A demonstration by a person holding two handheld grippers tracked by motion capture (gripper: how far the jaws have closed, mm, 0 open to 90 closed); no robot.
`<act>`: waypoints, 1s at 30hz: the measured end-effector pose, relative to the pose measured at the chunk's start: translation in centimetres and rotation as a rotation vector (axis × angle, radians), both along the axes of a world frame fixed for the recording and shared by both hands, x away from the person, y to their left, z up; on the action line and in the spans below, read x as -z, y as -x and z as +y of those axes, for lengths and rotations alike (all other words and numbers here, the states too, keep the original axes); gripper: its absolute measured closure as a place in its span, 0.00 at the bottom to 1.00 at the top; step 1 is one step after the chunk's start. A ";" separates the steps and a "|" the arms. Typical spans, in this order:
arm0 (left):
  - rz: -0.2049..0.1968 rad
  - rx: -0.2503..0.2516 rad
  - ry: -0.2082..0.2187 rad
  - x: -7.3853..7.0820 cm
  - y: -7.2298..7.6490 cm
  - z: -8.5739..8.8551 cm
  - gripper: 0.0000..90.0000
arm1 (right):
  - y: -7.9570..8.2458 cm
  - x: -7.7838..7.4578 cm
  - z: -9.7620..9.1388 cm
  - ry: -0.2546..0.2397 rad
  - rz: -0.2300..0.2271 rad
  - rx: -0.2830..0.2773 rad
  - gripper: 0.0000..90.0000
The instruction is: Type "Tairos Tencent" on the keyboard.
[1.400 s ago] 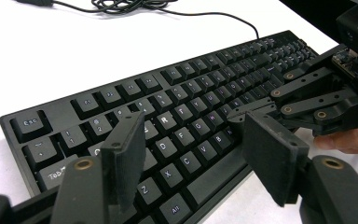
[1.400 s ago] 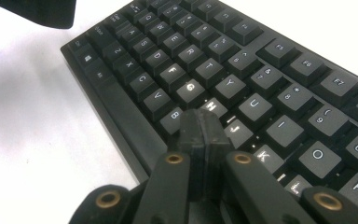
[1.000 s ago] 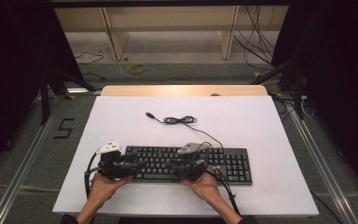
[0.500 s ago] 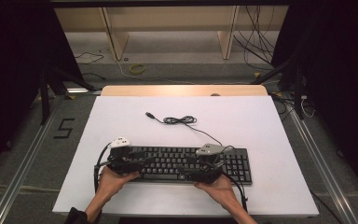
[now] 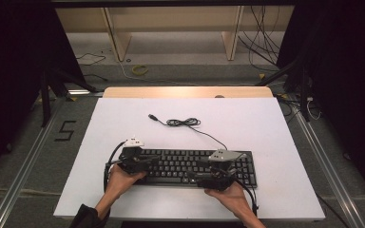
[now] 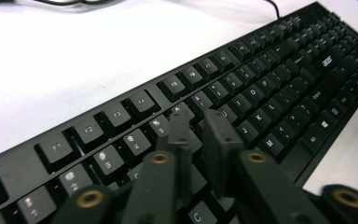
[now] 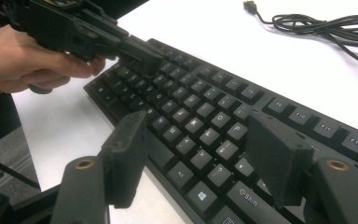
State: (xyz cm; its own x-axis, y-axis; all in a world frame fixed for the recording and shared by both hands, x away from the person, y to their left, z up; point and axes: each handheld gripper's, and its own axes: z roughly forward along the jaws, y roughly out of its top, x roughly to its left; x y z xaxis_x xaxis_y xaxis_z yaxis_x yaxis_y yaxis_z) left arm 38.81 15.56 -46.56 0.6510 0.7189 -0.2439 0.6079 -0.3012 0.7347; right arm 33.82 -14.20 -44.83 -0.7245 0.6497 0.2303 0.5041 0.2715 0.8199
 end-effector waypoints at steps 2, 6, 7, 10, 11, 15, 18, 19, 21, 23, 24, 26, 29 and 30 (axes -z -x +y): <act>0.001 0.006 -0.014 0.1 -0.1 -0.2 0.97 | 0.1 0.0 -0.1 0.001 -0.002 0.001 0.44; 0.005 0.018 -0.030 0.3 -0.3 -0.6 0.99 | 0.2 0.0 -0.3 0.000 -0.001 0.003 0.44; 0.006 0.016 -0.032 0.4 -0.4 -0.7 0.99 | 0.2 0.0 -0.3 0.000 0.000 0.004 0.44; 0.013 0.017 -0.040 0.5 -0.6 -0.8 0.99 | 0.3 0.0 -0.4 0.003 -0.002 0.003 0.44; 0.015 0.017 -0.040 0.6 -0.6 -0.9 0.99 | 0.4 0.0 -0.5 0.002 -0.003 0.005 0.43; 0.024 0.018 -0.051 0.8 -0.8 -1.0 0.99 | 0.4 0.0 -0.6 -0.001 -0.003 0.007 0.43; 0.026 0.020 -0.052 1.0 -0.9 -1.1 0.99 | 0.5 0.1 -0.7 -0.001 -0.002 0.007 0.43; 0.027 0.021 -0.055 1.0 -0.9 -1.2 0.99 | 0.5 0.1 -0.7 -0.002 -0.003 0.007 0.43; 0.038 0.018 -0.065 1.2 -1.0 -1.3 1.00 | 0.5 0.1 -0.7 -0.001 -0.001 0.006 0.43; 0.034 0.019 -0.076 1.2 -0.9 -1.4 1.00 | 0.6 0.1 -0.8 -0.001 -0.001 0.007 0.43; 0.029 0.013 -0.075 1.2 -0.9 -1.5 1.00 | 0.6 0.1 -0.8 0.001 -0.001 0.007 0.43; 0.027 0.017 -0.072 1.3 -0.8 -1.5 1.00 | 0.6 0.1 -0.8 0.003 0.000 0.009 0.43; 0.025 0.013 -0.078 1.1 -0.8 -1.5 1.00 | 0.7 0.1 -1.0 0.004 -0.004 0.013 0.43; 0.022 0.010 -0.080 1.1 -0.7 -1.5 0.99 | 0.7 0.1 -1.1 0.005 -0.008 0.015 0.43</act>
State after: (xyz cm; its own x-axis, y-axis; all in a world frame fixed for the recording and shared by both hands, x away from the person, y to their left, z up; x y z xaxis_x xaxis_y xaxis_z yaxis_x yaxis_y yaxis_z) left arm 39.53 14.03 -47.62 0.6538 0.7298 -0.1999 0.6198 -0.3649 0.6948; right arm 33.12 -15.26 -44.92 -0.7163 0.6617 0.2214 0.5019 0.2681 0.8223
